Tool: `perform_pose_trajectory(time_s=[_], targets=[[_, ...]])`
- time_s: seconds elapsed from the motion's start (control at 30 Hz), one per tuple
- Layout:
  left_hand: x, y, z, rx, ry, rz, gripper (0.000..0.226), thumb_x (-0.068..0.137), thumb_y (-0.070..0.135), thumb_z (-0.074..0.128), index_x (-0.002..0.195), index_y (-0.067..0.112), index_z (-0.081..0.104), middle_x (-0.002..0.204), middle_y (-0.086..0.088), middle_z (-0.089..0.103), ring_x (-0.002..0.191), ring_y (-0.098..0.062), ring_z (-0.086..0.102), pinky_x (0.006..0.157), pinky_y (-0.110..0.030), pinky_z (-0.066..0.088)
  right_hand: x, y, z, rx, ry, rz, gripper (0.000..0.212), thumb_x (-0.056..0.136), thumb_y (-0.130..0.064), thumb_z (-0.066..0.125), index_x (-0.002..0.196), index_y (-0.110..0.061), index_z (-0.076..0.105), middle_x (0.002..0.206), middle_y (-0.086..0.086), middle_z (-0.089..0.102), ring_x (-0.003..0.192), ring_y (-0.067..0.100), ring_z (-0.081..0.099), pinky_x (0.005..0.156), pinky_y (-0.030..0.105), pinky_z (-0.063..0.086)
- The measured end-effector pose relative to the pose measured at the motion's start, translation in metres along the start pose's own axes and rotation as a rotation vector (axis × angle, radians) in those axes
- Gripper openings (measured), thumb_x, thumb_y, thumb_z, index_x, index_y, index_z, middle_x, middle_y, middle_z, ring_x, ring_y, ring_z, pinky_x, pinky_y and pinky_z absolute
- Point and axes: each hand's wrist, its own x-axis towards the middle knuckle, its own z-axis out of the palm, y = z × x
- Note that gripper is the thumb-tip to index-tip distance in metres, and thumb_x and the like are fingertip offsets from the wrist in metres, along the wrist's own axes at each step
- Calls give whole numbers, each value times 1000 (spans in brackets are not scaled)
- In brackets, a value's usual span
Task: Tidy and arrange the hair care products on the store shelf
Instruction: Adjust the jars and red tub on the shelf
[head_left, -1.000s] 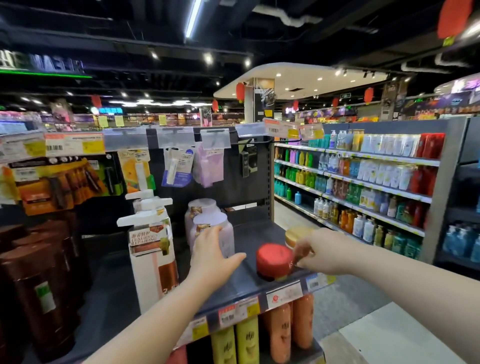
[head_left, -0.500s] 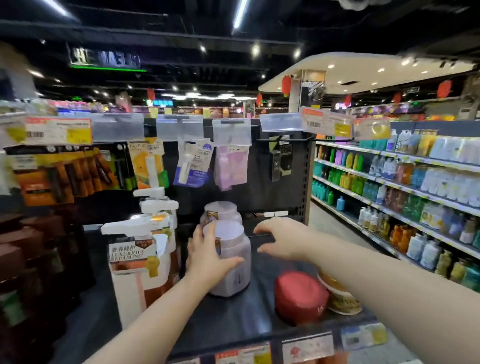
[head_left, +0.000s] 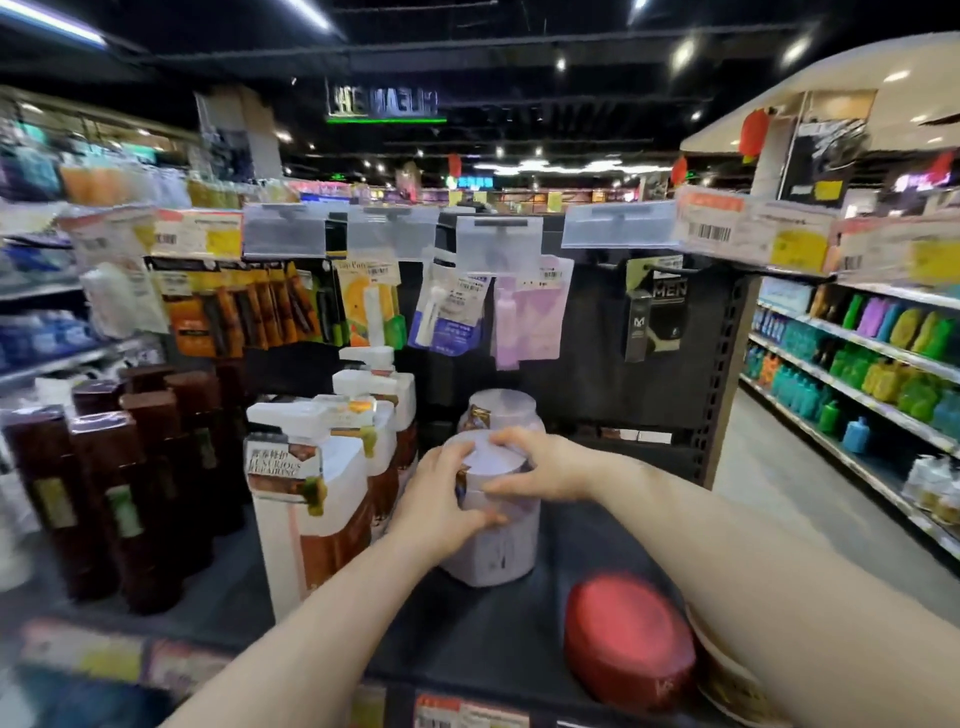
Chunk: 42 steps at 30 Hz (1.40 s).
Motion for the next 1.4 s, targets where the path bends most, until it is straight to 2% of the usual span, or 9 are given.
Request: perform_pose_trajectory(time_s=[0.07,0.3,0.47,0.6,0.73,0.97,1.17,1.33,1.4], targets=[[0,0,-1,17,-7,-8,87,66,38,78,138,29,31,142,0,34,129,-18,36,101,-30,35,1,1,-2,19,-10,-15,77,81,-45,66,145,-23,29,134,6,48,104,11,45,86,22,36],[-4,6,-7,59,-31,-48,86,64,40,79,136,32,32,140,0,34,124,-18,41,97,-32,40,-1,1,-6,-40,7,-57,73,76,-49,69,139,-30,36,125,8,52,97,15,49,83,27,43],[-21,9,-15,71,-40,-27,84,64,40,79,134,33,32,136,0,36,119,-16,43,91,-29,42,-8,-6,-10,-101,-14,-101,71,73,-52,71,134,-30,41,126,5,52,107,19,52,91,30,45],[-38,10,-24,54,-61,-10,84,64,40,78,135,34,33,138,4,34,117,-11,40,87,-23,39,-20,-16,-7,-144,-31,-130,76,68,-59,71,132,-31,42,126,2,54,109,19,53,95,35,47],[-56,9,-36,52,-88,-3,86,63,42,79,134,35,33,139,9,32,115,-3,34,92,-22,35,-34,-27,-3,-199,-34,-177,79,67,-61,70,133,-31,40,130,1,54,114,19,52,95,35,46],[-72,8,-46,94,-89,-1,85,60,43,80,131,36,35,121,16,34,111,-3,37,93,-21,35,-43,-38,0,-268,-86,-223,87,67,-63,69,139,-30,32,133,3,51,116,21,50,88,31,42],[-74,5,-40,35,-77,-11,86,61,43,80,131,37,32,125,17,30,113,-3,36,92,-20,35,-40,-37,1,-250,-146,-215,87,67,-62,69,137,-30,29,125,3,52,98,15,47,86,32,45],[-76,3,-37,-4,-80,-15,90,60,43,81,133,41,27,126,22,25,118,1,31,94,-18,31,-37,-34,4,-229,-174,-224,91,65,-59,73,135,-28,26,115,-1,51,101,16,50,87,31,44],[-77,3,-37,7,-92,-20,94,59,43,82,133,44,23,124,24,23,117,2,29,94,-19,31,-37,-30,7,-227,-185,-226,99,62,-59,76,138,-28,20,120,0,53,107,19,53,92,33,46]])
